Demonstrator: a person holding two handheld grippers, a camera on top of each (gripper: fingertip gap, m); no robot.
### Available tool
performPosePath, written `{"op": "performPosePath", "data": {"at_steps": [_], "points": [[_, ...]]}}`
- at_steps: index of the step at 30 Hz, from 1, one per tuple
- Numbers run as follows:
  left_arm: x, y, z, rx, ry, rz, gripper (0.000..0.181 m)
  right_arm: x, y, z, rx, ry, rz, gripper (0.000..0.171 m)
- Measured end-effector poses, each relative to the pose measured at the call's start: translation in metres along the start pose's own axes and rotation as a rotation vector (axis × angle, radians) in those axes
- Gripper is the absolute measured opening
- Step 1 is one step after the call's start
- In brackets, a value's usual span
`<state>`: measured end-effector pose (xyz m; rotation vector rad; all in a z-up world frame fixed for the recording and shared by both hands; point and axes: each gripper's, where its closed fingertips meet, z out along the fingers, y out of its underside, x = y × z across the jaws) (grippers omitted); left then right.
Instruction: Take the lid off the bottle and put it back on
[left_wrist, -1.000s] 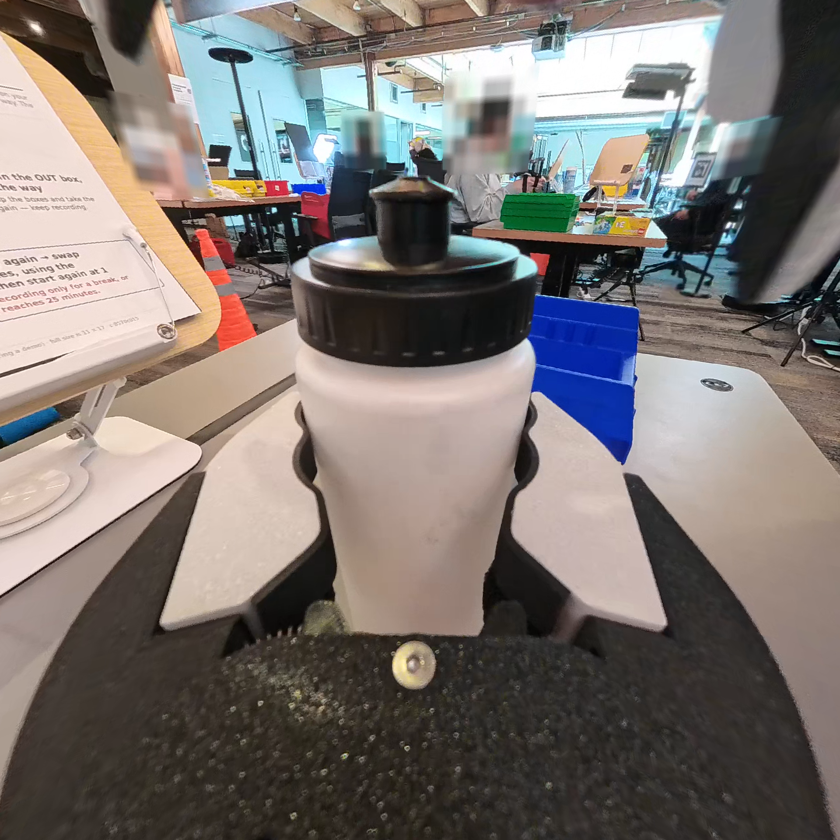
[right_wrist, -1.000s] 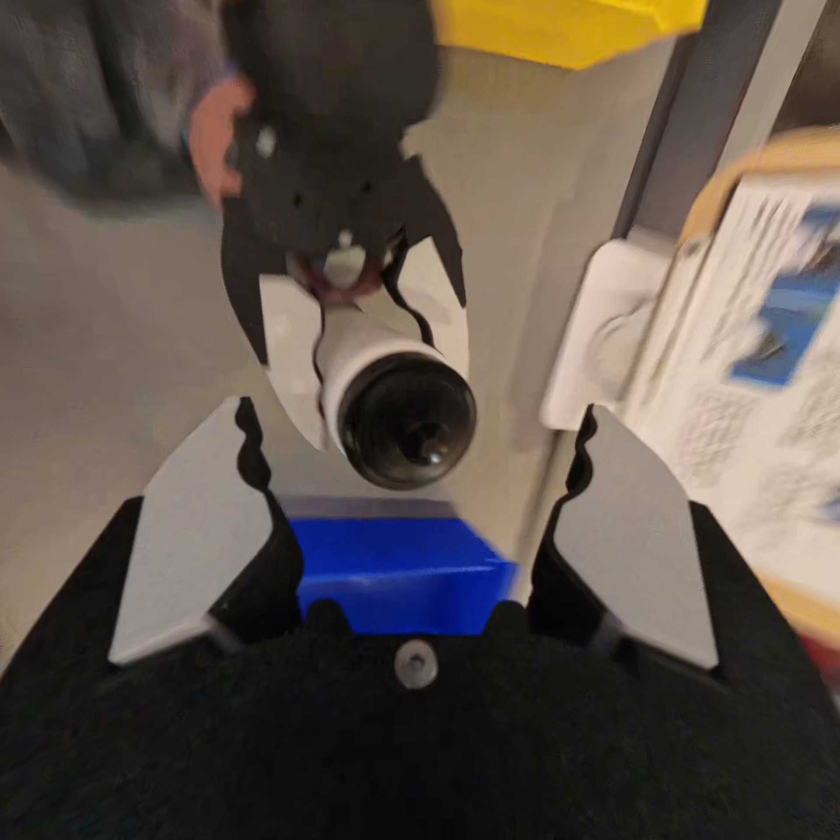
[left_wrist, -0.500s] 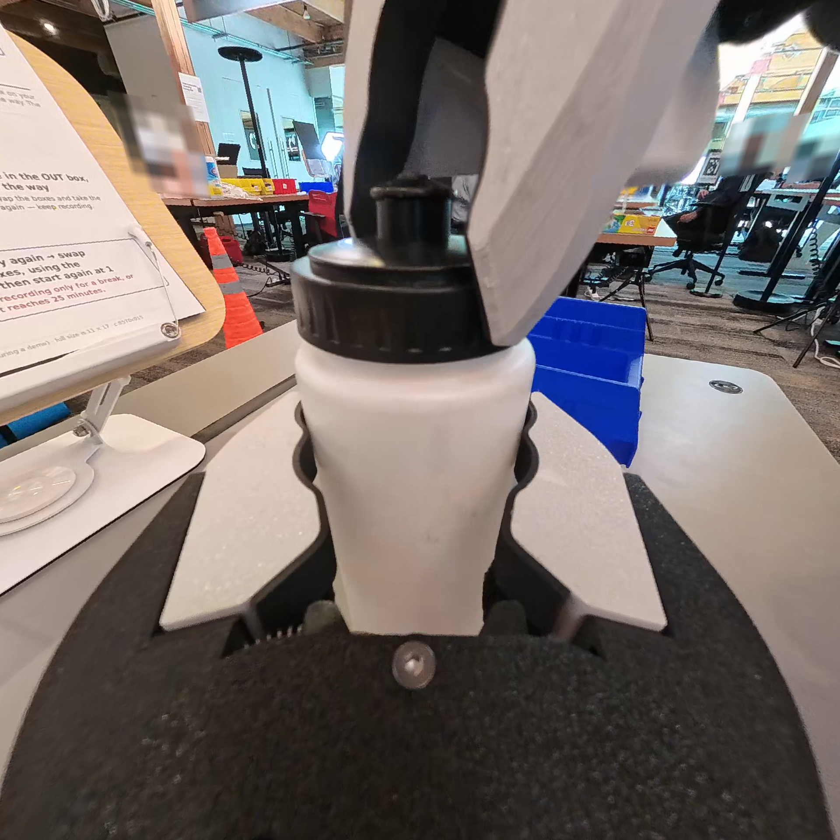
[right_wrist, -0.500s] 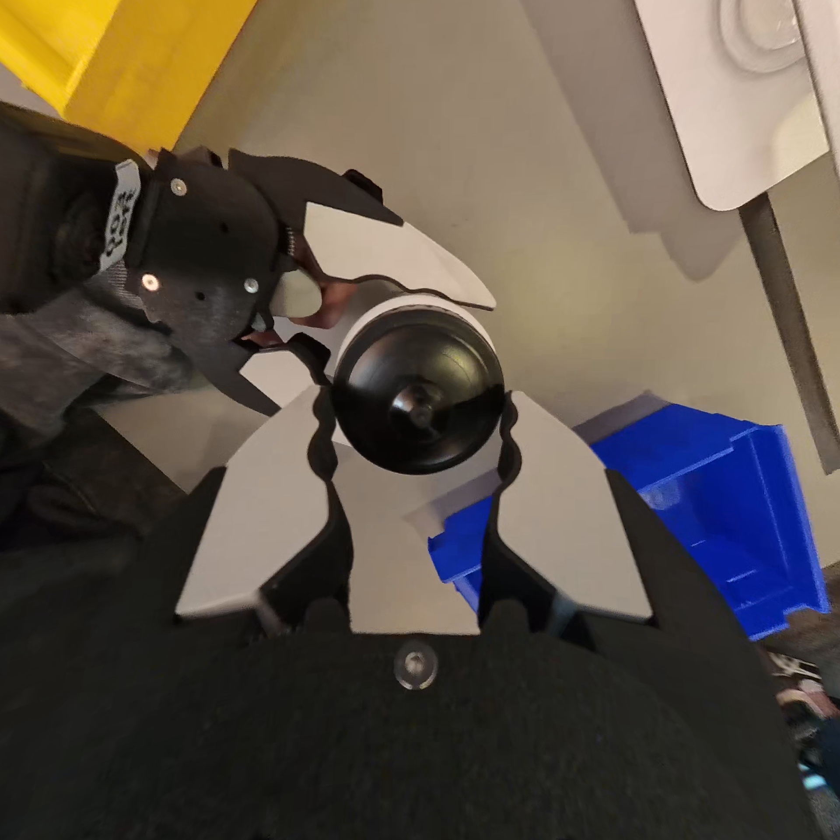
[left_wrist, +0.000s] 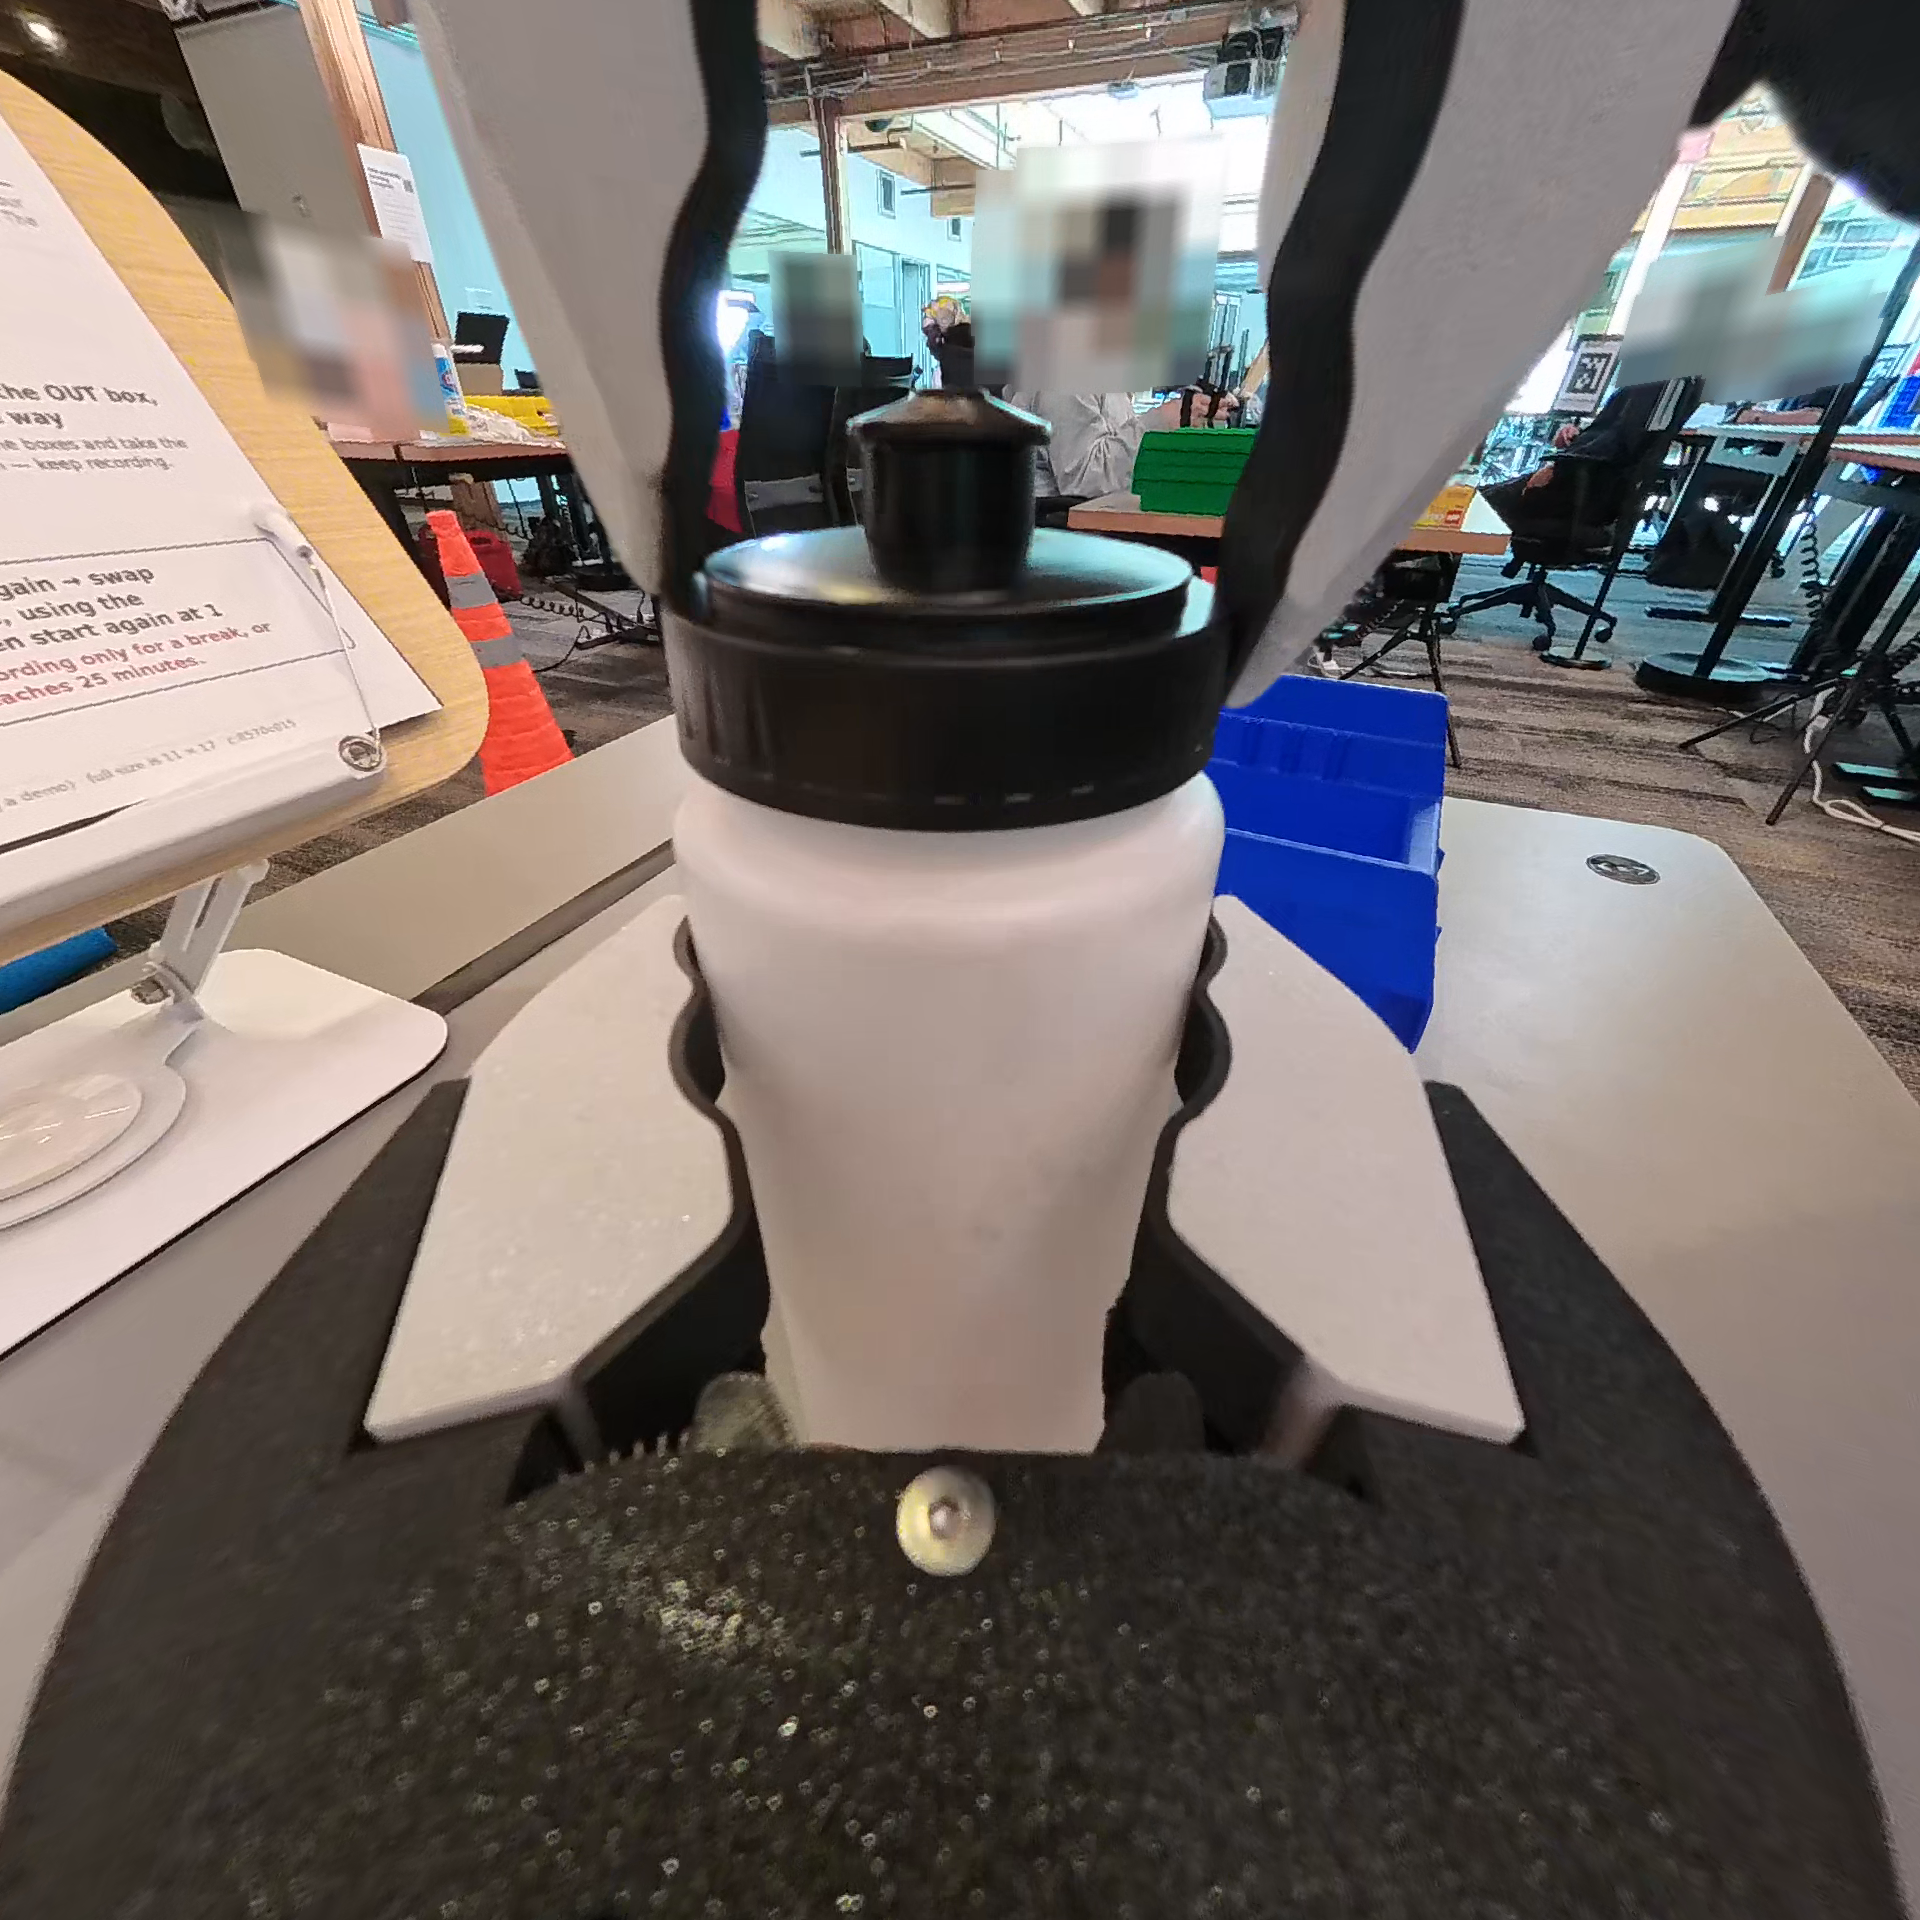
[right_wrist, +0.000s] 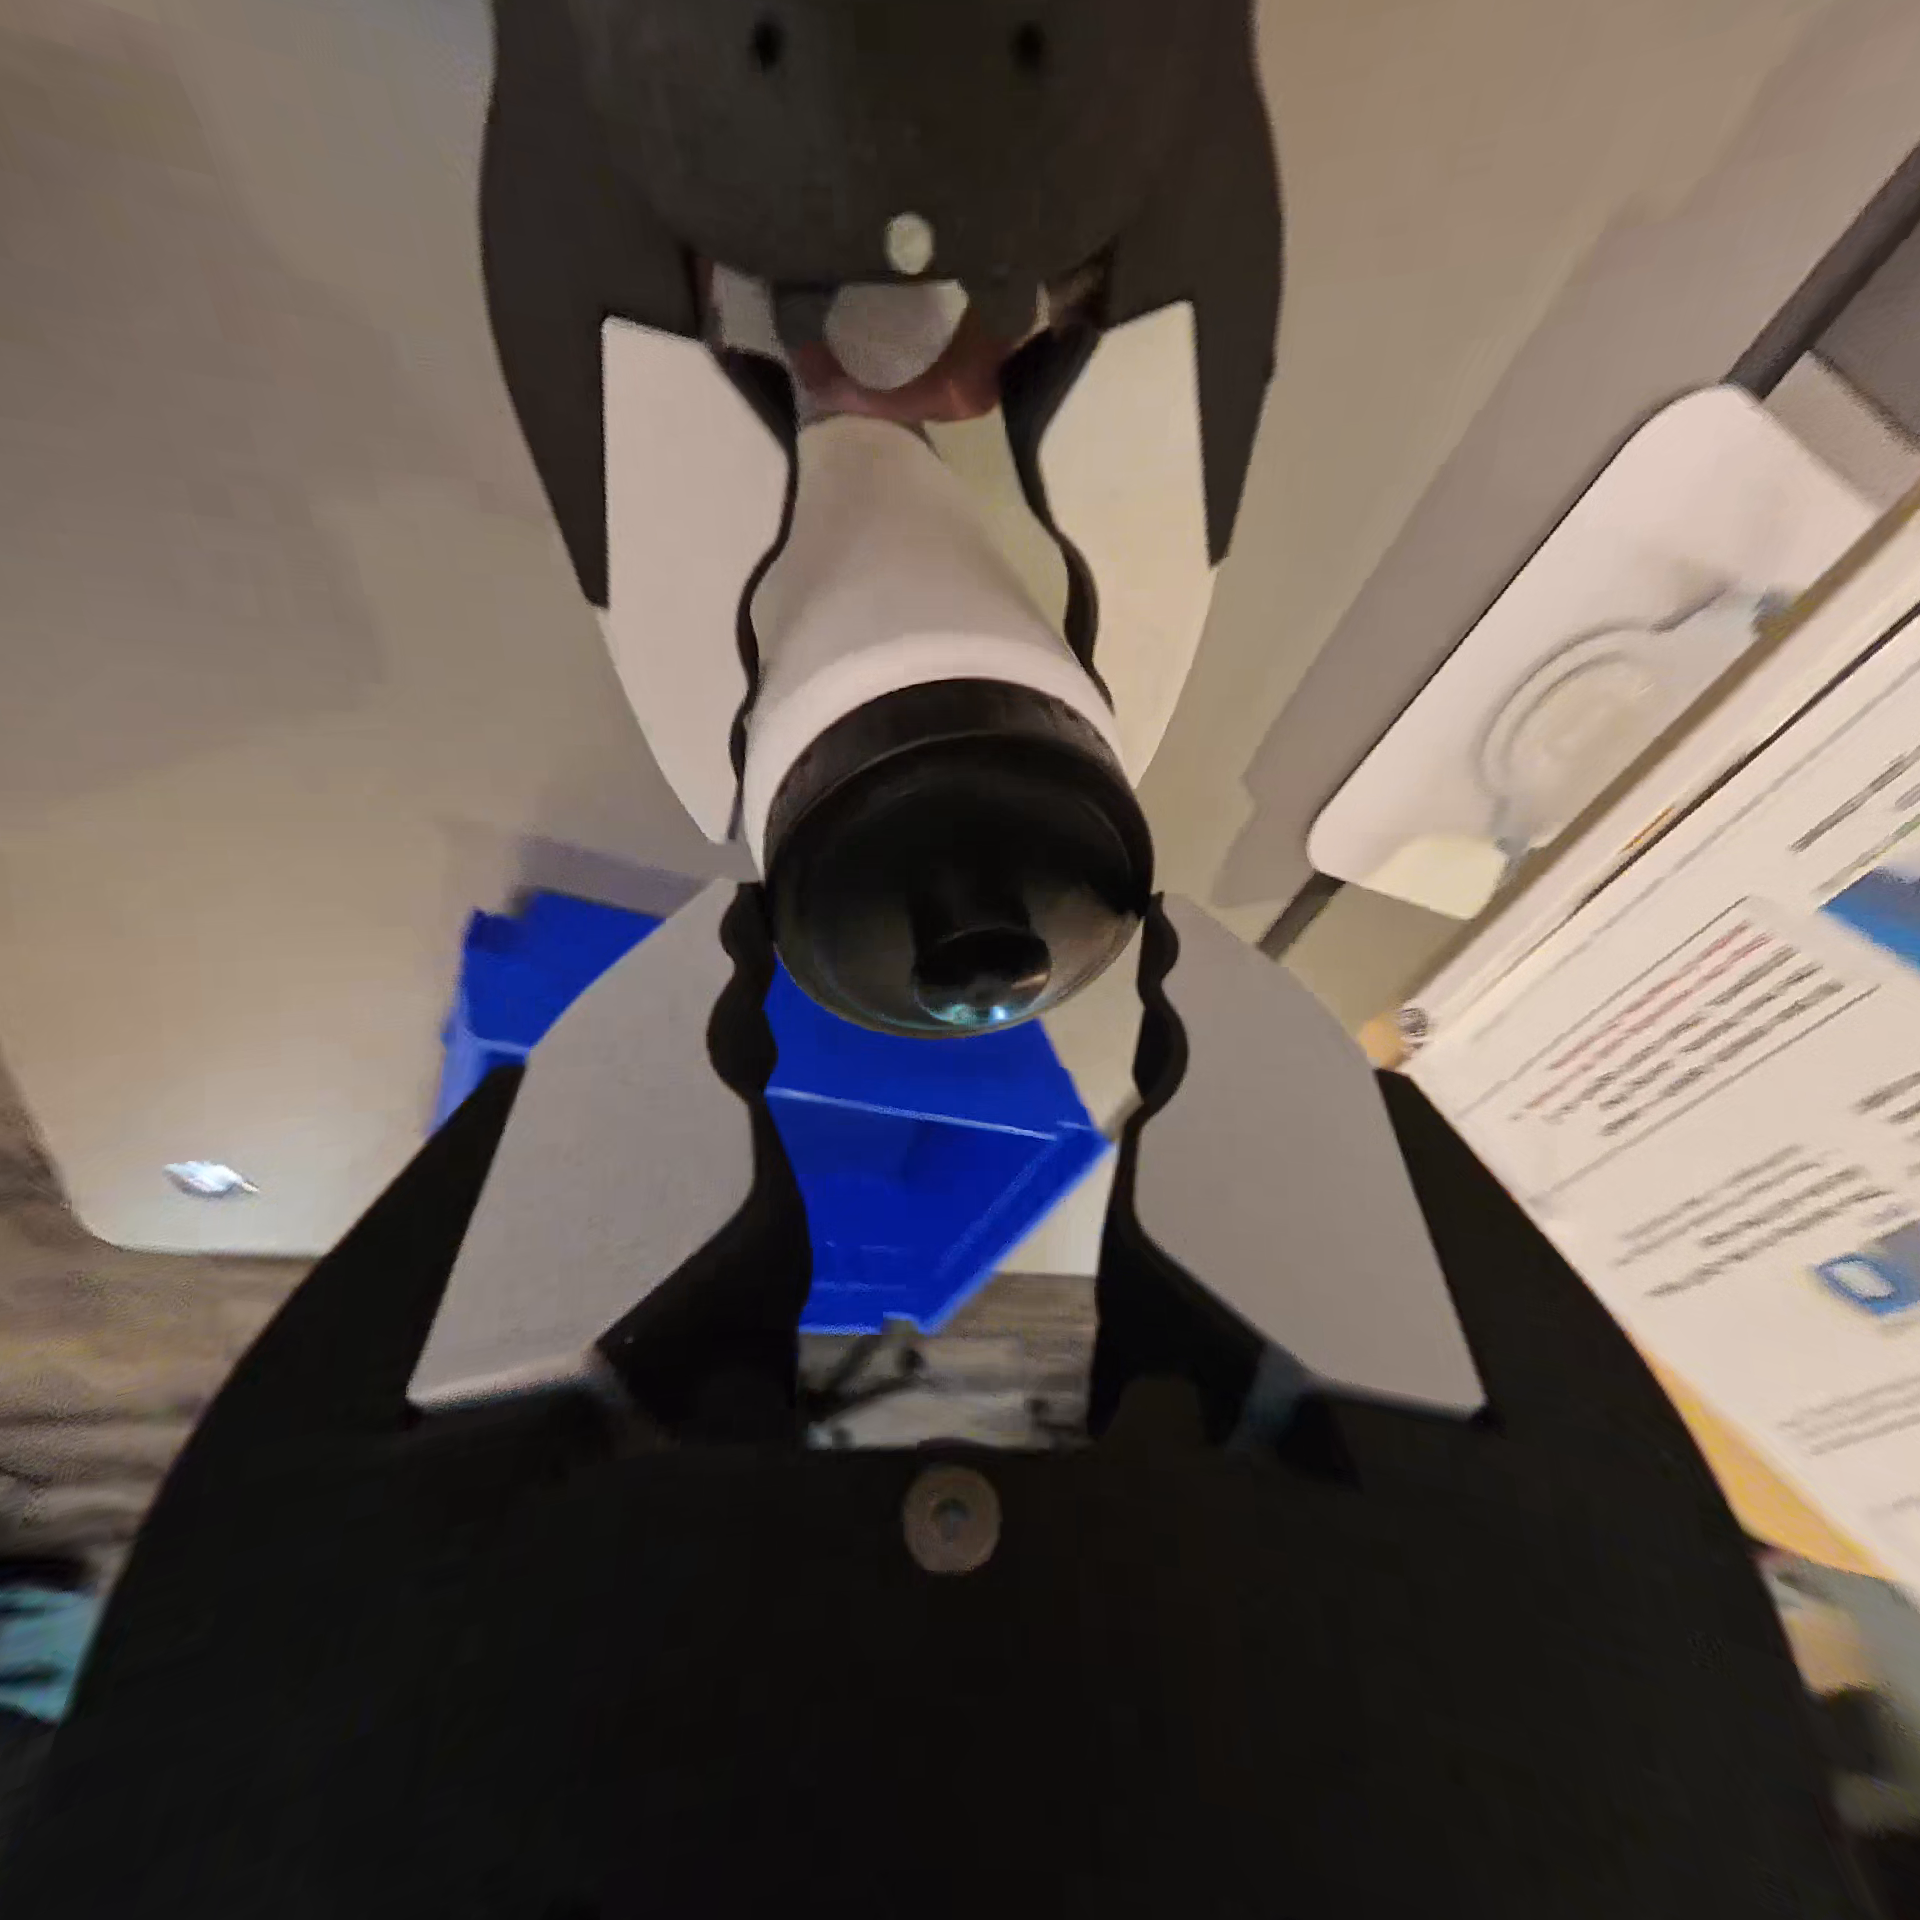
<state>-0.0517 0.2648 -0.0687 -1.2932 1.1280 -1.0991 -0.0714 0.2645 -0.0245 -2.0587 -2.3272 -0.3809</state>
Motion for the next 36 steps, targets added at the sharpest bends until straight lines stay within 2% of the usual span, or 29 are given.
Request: {"op": "performPosePath", "data": {"at_steps": [5, 11, 13, 15, 17, 20, 21, 24, 26, 29, 31, 36], "points": [[0.0, 0.0, -0.001, -0.002, 0.002, -0.001, 0.086, 0.004, 0.0, -0.002, -0.123, 0.148, -0.409, 0.065], [0.0, 0.0, 0.0, -0.005, 0.001, 0.0, 0.086, 0.007, -0.001, -0.004, -0.21, 0.315, -0.742, 0.064], [0.0, 0.0, 0.0, -0.004, 0.0, 0.0, 0.086, 0.008, -0.001, -0.004, -0.229, 0.365, -0.806, 0.064], [0.0, 0.0, -0.001, -0.002, 0.003, -0.002, 0.086, 0.008, -0.001, -0.005, -0.237, 0.387, -0.783, 0.063], [0.0, 0.0, -0.001, -0.002, 0.006, -0.003, 0.086, 0.004, 0.0, -0.006, -0.208, 0.369, -0.692, 0.064], [0.0, 0.0, -0.001, -0.002, 0.004, -0.003, 0.086, 0.001, -0.008, -0.017, -0.089, 0.35, -0.511, 0.088], [0.0, 0.0, -0.001, -0.002, 0.004, -0.003, 0.086, -0.002, -0.011, -0.021, -0.035, 0.319, -0.418, 0.092], [0.0, 0.0, -0.001, -0.003, 0.002, -0.004, 0.086, -0.004, -0.028, -0.035, 0.188, 0.197, -0.02, 0.103], [0.0, 0.0, 0.0, -0.003, -0.001, -0.004, 0.086, 0.002, -0.035, -0.042, 0.31, 0.084, 0.311, 0.12], [0.0, 0.0, 0.0, -0.001, -0.004, -0.004, 0.086, 0.018, -0.021, -0.036, 0.324, 0.02, 0.73, 0.128], [0.0, 0.0, 0.0, -0.003, -0.004, -0.005, 0.086, 0.015, -0.011, -0.026, 0.286, -0.016, 0.879, 0.119], [0.0, 0.0, 0.001, -0.006, -0.006, -0.005, 0.086, 0.006, -0.007, -0.006, 0.261, -0.096, 1.095, 0.112]]}}
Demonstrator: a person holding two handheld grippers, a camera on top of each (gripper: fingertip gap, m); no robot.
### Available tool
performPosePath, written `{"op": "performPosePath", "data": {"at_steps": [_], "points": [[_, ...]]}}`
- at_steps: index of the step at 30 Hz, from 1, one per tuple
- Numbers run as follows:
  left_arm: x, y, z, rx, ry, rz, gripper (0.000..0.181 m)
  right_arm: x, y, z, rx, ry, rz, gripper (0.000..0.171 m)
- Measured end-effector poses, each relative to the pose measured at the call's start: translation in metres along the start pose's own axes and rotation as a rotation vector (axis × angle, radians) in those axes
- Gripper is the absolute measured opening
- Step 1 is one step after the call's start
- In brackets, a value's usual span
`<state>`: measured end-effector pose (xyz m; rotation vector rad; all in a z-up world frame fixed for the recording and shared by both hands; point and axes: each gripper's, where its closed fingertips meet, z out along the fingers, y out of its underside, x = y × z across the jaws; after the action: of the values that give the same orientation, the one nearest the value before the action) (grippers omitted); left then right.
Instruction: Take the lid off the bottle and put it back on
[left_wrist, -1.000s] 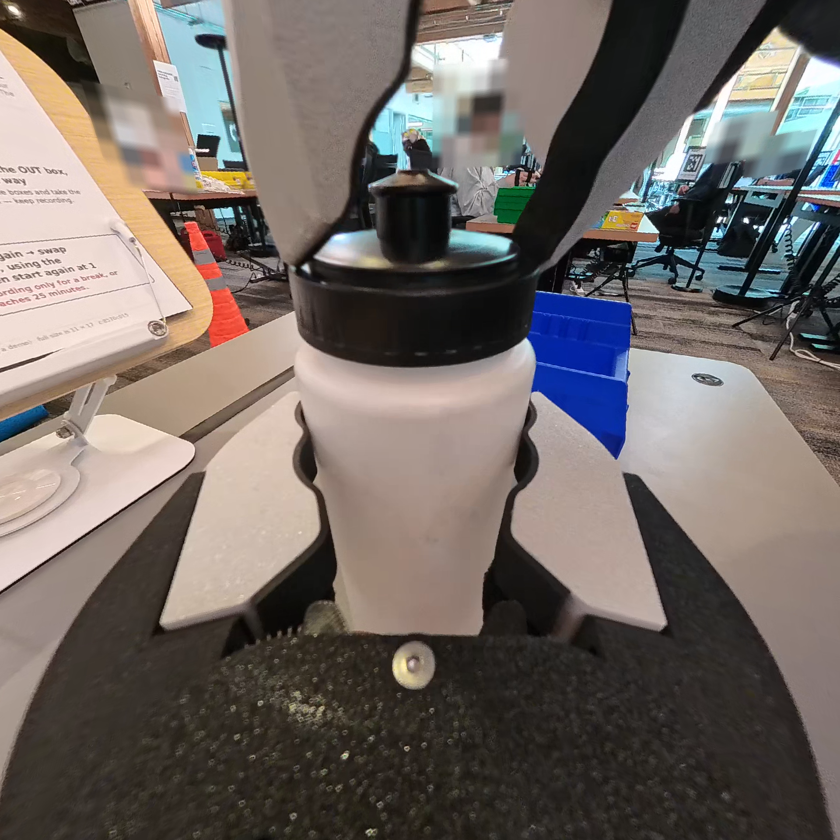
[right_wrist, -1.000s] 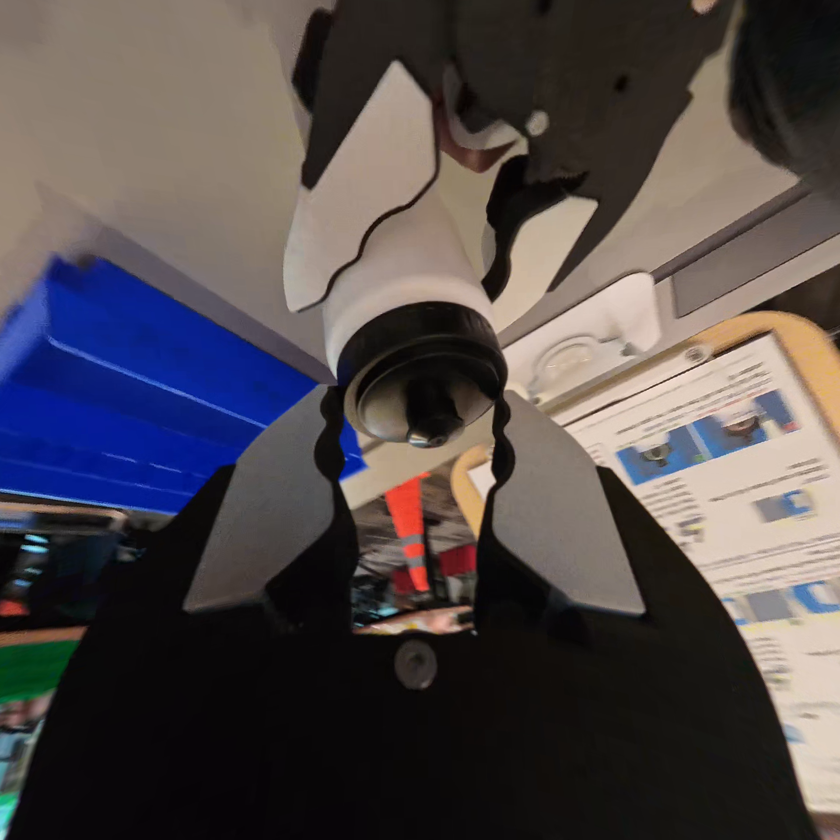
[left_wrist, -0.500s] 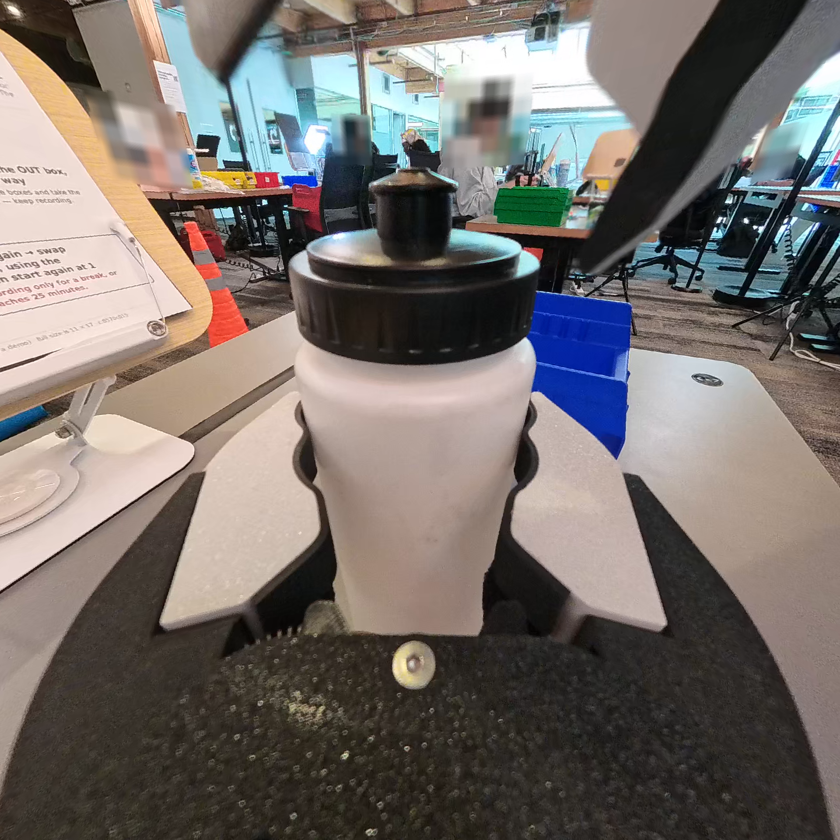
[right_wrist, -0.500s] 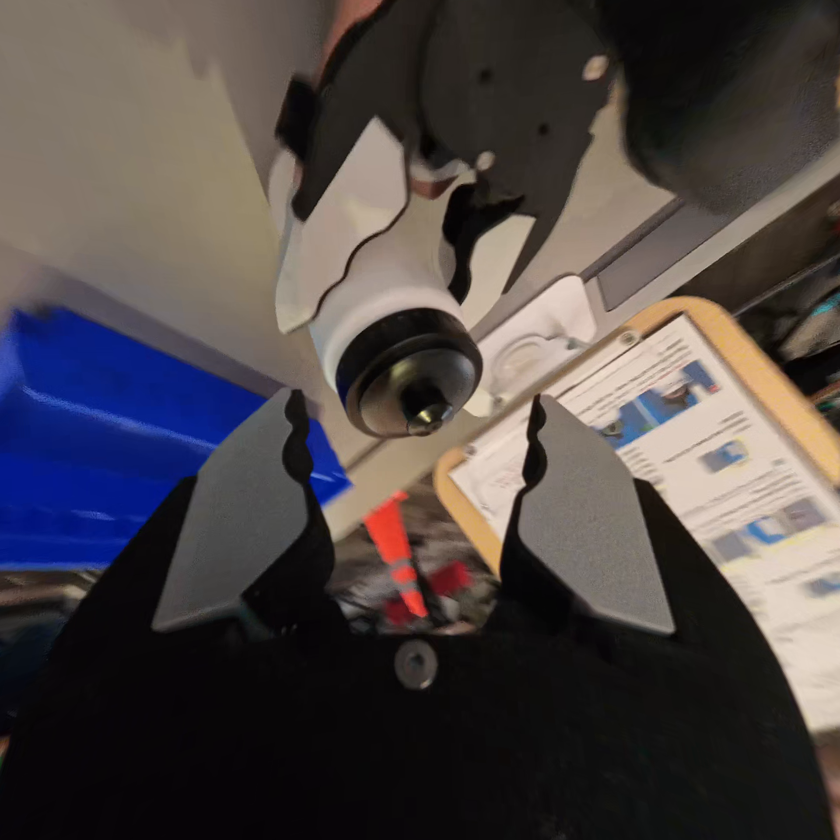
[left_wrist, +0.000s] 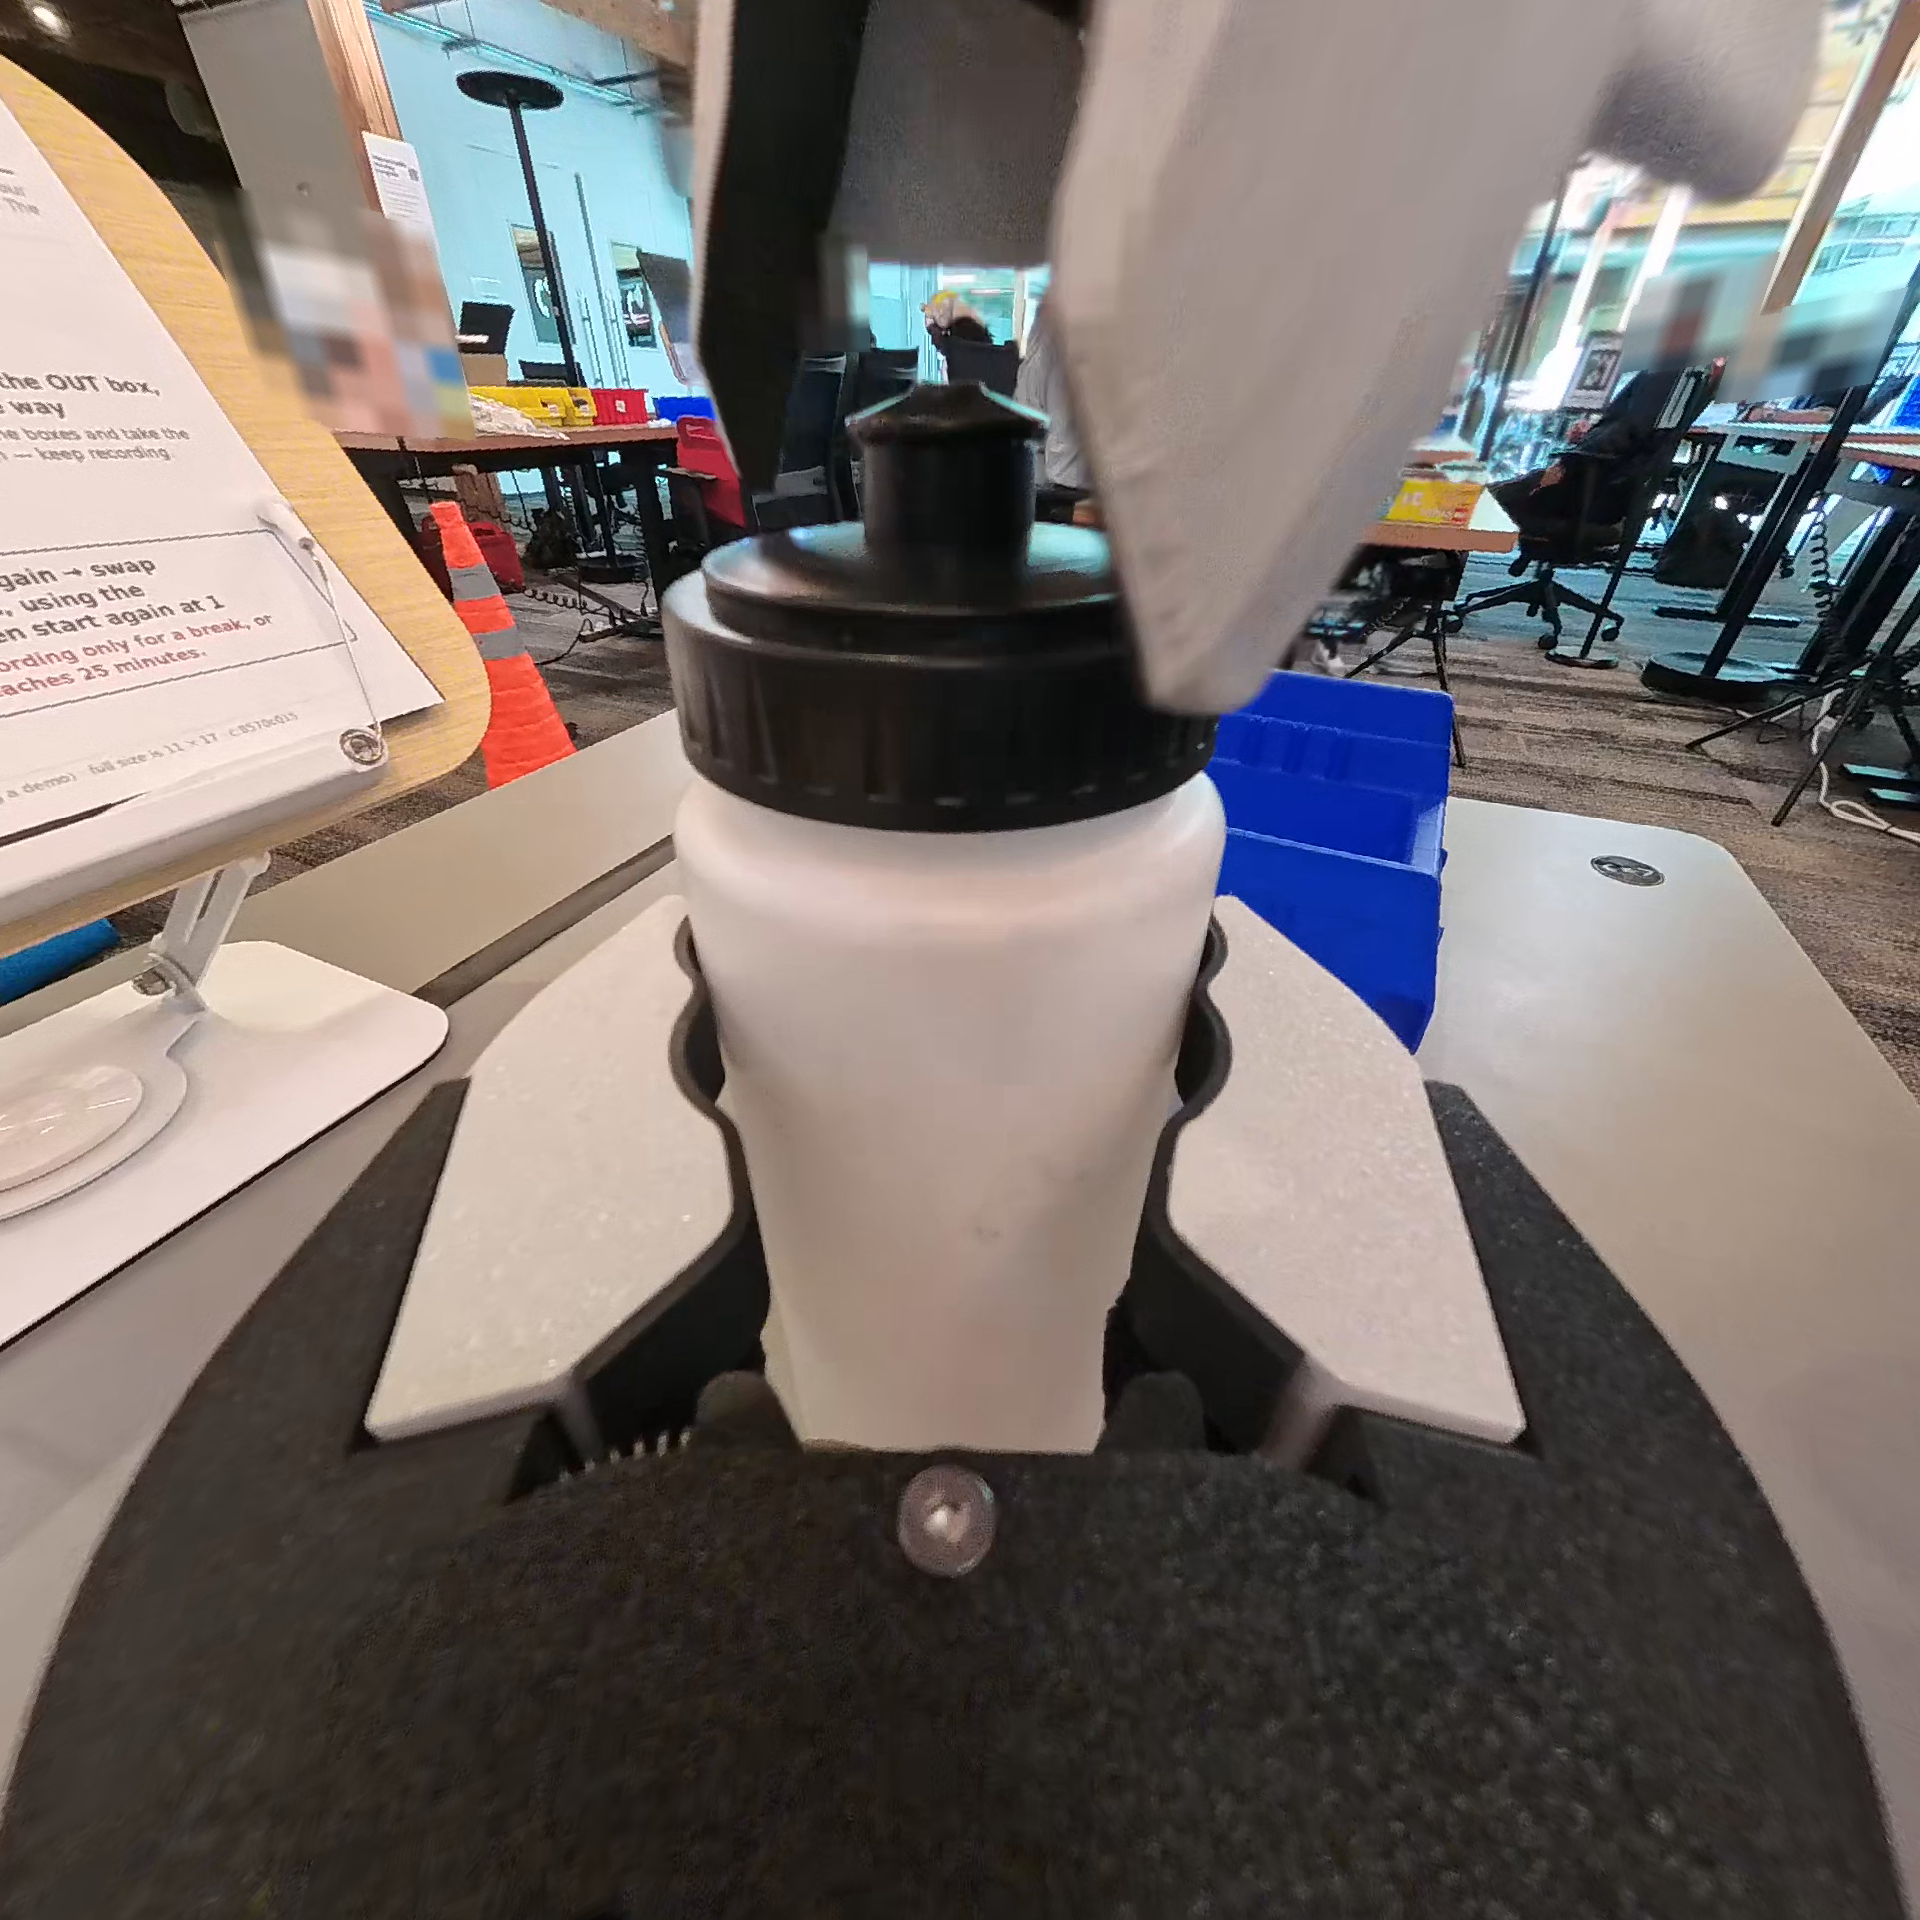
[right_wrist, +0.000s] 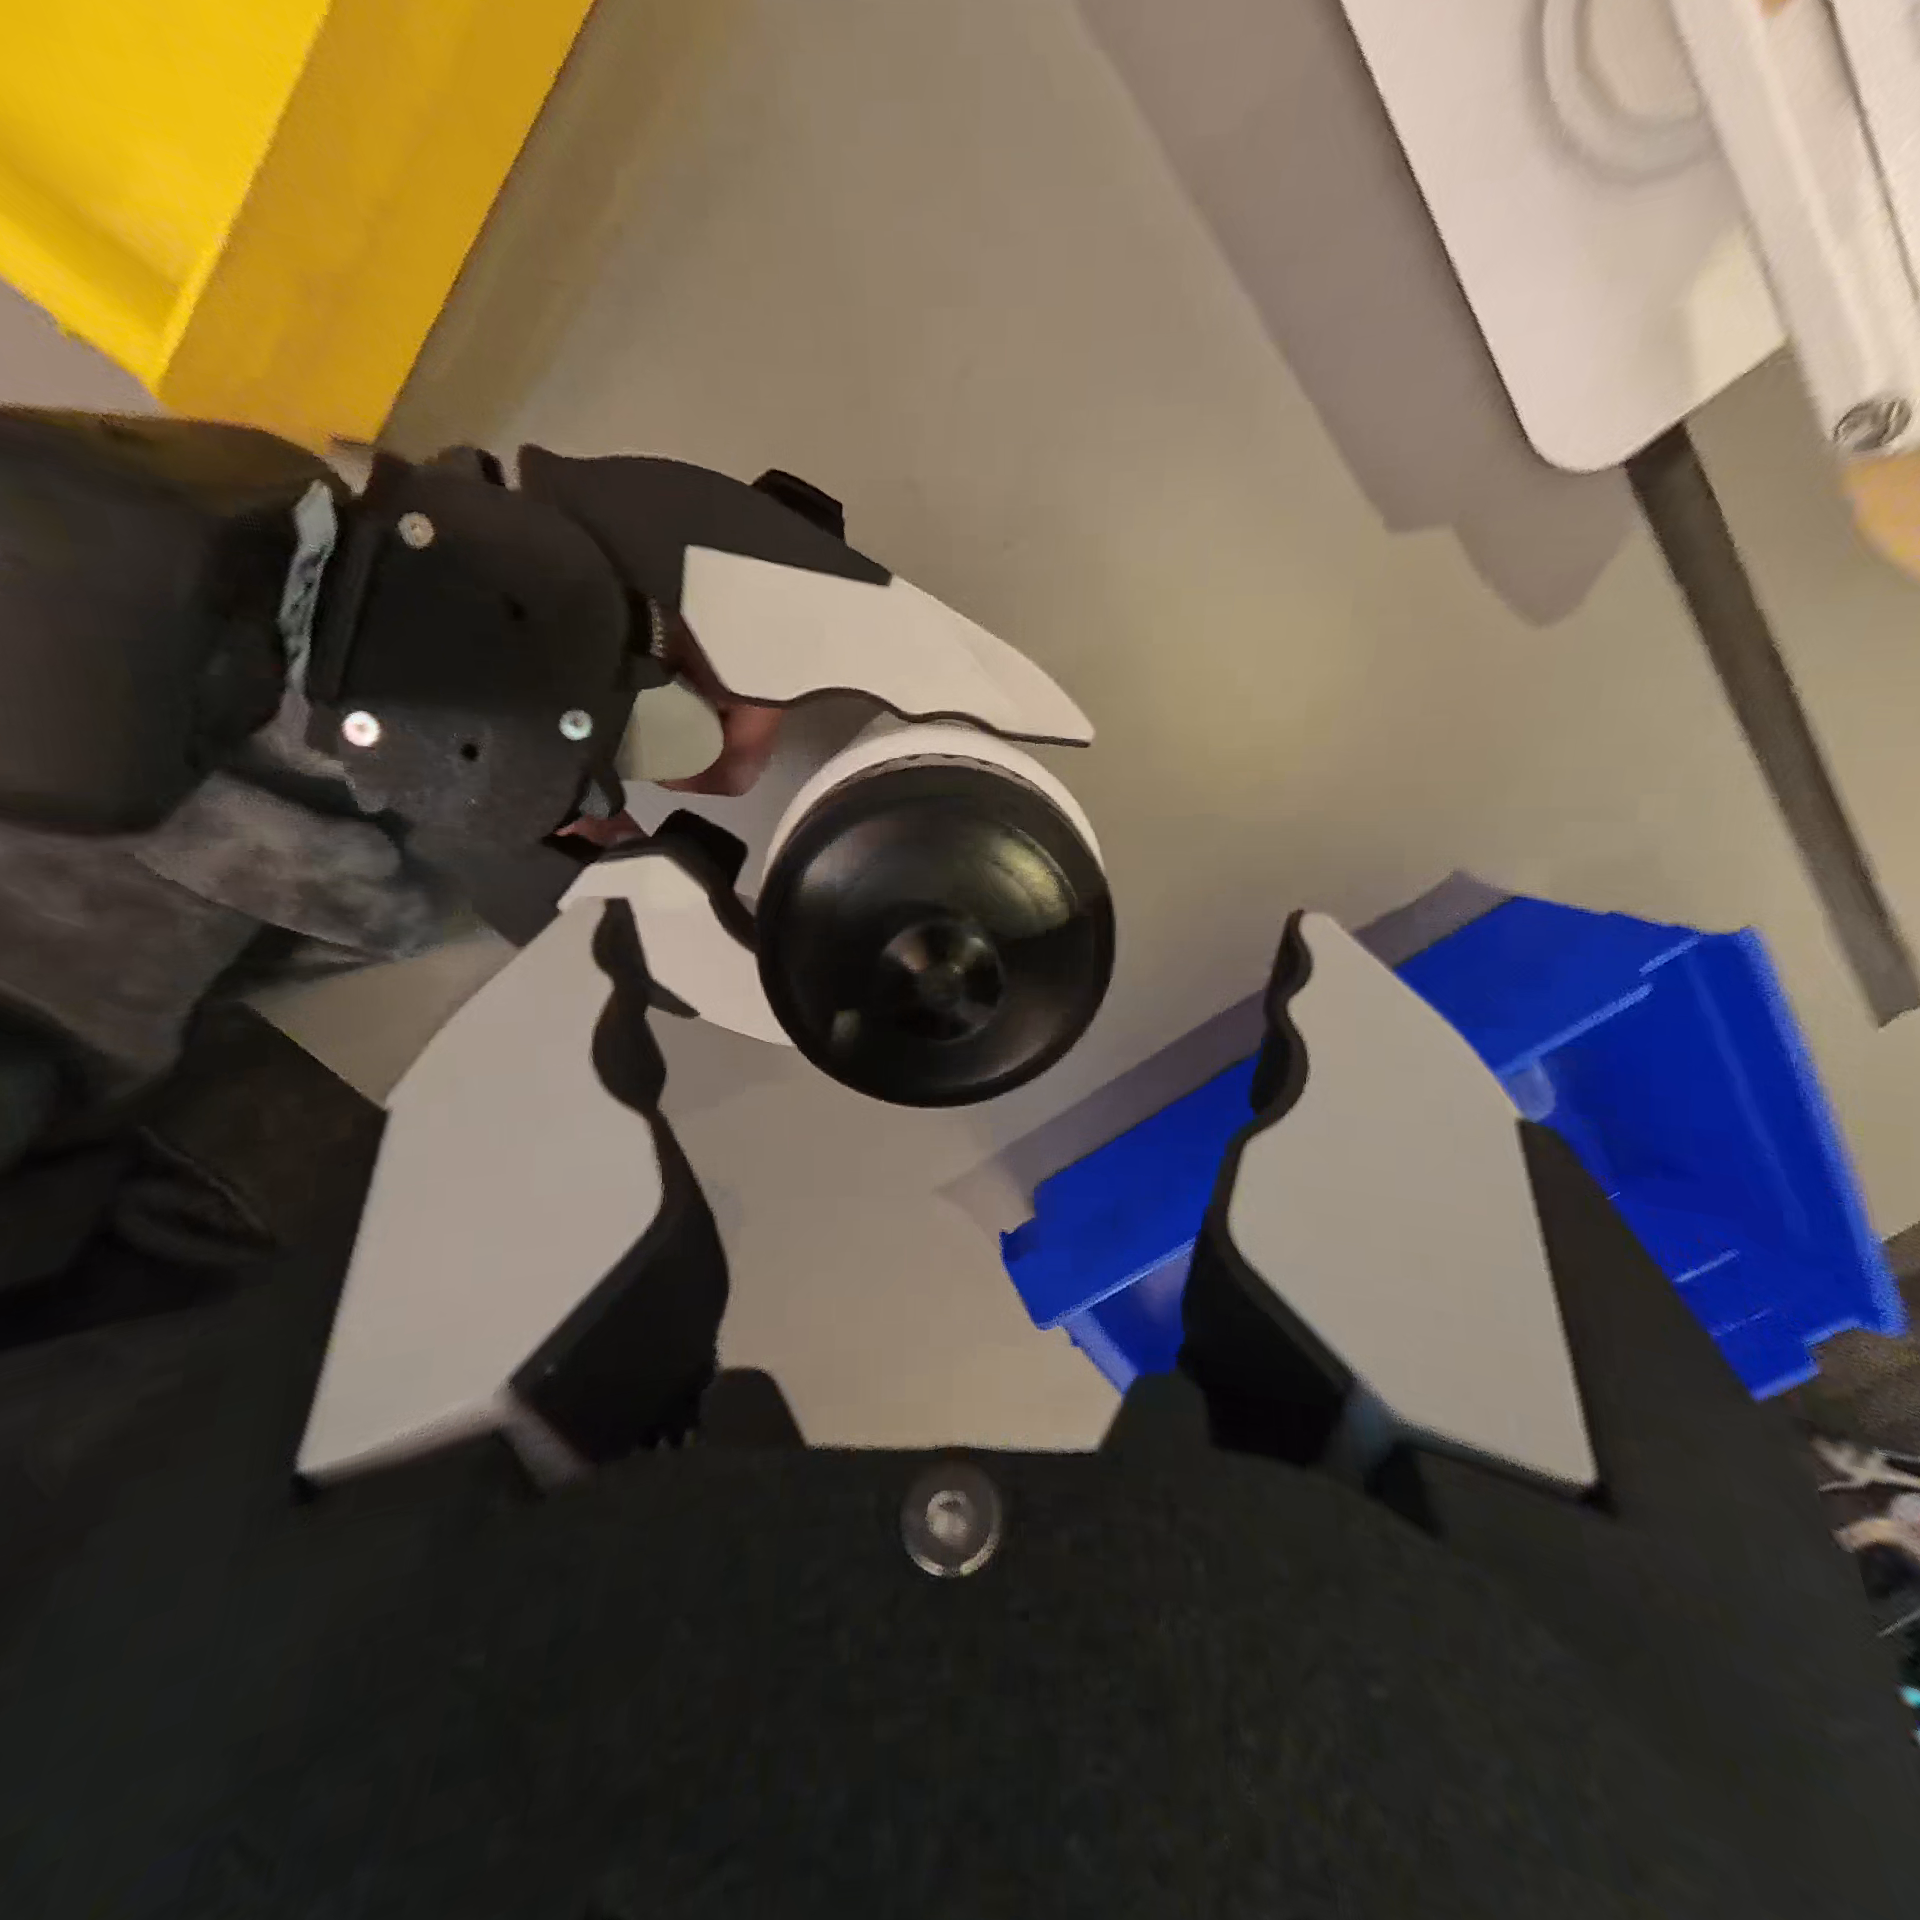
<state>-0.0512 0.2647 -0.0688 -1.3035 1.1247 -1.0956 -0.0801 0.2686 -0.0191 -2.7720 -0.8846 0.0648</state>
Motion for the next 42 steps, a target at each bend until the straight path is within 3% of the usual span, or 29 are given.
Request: {"op": "performPosePath", "data": {"at_steps": [4, 6, 11, 15, 23, 28, 30, 32, 36, 40, 42], "points": [[0.0, 0.0, 0.0, -0.001, -0.001, -0.001, 0.086, 0.008, 0.008, 0.011, -0.046, 0.009, 0.052, 0.099], [0.001, 0.0, 0.001, -0.003, 0.002, 0.001, 0.086, -0.006, 0.009, 0.012, -0.057, -0.101, 0.086, 0.074], [0.002, 0.0, 0.0, -0.007, 0.009, 0.007, 0.086, -0.006, 0.012, 0.011, -0.14, -0.076, -0.095, 0.073], [0.002, 0.0, 0.0, -0.006, 0.008, 0.0, 0.086, -0.004, 0.011, 0.009, -0.197, -0.047, -0.385, 0.072], [0.002, 0.0, 0.001, -0.005, 0.012, 0.0, 0.086, -0.001, 0.009, 0.005, -0.275, 0.172, -1.268, 0.068], [0.002, 0.0, 0.0, -0.003, 0.015, -0.001, 0.086, 0.0, 0.007, 0.004, -0.31, 0.34, -1.671, 0.068], [0.002, 0.0, 0.0, -0.003, 0.015, -0.001, 0.086, 0.0, 0.007, 0.004, -0.299, 0.381, -1.74, 0.068], [0.002, 0.0, -0.001, -0.002, 0.019, -0.003, 0.086, -0.002, 0.006, 0.003, -0.261, 0.378, -1.698, 0.07], [0.002, 0.0, 0.0, -0.003, 0.017, -0.003, 0.086, -0.016, 0.001, -0.006, -0.112, 0.254, -1.402, 0.097], [0.002, 0.0, 0.0, -0.002, 0.017, -0.004, 0.086, -0.015, -0.019, -0.018, 0.053, 0.135, -0.862, 0.105], [0.002, 0.0, 0.0, -0.001, 0.015, -0.003, 0.086, 0.0, -0.019, -0.015, 0.043, 0.114, -0.555, 0.126]]}}
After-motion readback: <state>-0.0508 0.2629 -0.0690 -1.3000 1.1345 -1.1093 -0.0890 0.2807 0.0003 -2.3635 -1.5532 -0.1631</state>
